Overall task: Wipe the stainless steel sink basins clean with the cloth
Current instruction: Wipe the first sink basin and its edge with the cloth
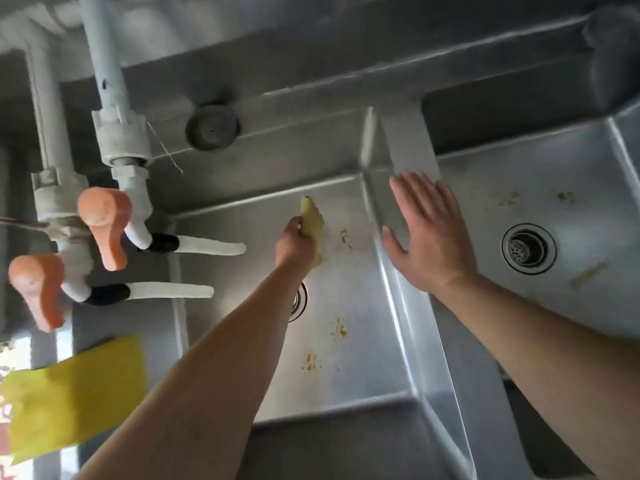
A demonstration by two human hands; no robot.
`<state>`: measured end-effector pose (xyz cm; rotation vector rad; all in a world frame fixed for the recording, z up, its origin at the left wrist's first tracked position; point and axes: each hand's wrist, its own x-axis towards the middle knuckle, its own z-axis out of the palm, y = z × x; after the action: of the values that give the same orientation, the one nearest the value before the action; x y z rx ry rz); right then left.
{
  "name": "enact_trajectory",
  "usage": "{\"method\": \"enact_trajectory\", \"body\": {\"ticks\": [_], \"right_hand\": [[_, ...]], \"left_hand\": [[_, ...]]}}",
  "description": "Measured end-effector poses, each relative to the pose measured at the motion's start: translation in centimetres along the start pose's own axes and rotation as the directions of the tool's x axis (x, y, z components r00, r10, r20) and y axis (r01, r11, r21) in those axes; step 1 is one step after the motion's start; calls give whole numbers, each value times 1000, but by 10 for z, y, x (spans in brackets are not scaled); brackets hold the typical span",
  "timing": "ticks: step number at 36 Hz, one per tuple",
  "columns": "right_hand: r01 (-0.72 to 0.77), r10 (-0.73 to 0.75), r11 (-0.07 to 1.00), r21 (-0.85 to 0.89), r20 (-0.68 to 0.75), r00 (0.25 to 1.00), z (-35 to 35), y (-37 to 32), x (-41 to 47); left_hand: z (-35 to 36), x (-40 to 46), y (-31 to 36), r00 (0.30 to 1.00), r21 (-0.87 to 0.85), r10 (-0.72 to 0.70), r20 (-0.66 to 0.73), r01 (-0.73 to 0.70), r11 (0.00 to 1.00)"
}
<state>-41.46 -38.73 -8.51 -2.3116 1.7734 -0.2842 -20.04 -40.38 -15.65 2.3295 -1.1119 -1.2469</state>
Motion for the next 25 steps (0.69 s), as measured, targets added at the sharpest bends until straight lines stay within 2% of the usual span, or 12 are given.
{"method": "enact_trajectory", "body": {"ticks": [6,8,11,13,16,20,25], "right_hand": [[3,-4,1000,-29,-46,999,2,0,2],[-5,5,1000,-29,-31,999,2,0,2],[-15,14,999,-41,-31,999,2,1,3],[-22,20,998,-55,-43,999,3,2,3],[-25,21,998,-53,-73,997,5,2,2],[-16,11,999,-49,-99,995,5,3,2],[-18,13,999,-39,-114,993,6,2,1]], "left_hand": [[15,55,23,975,232,199,-101,-171,957],[27,71,25,971,296,235,-36,-215,931],[55,83,14,948,462,234,214,-309,831],[71,86,2,940,548,268,209,-340,765],[87,90,-8,943,550,296,149,-328,768],[108,90,-20,943,614,254,213,-331,717],[128,62,-39,904,651,274,329,-427,628]]}}
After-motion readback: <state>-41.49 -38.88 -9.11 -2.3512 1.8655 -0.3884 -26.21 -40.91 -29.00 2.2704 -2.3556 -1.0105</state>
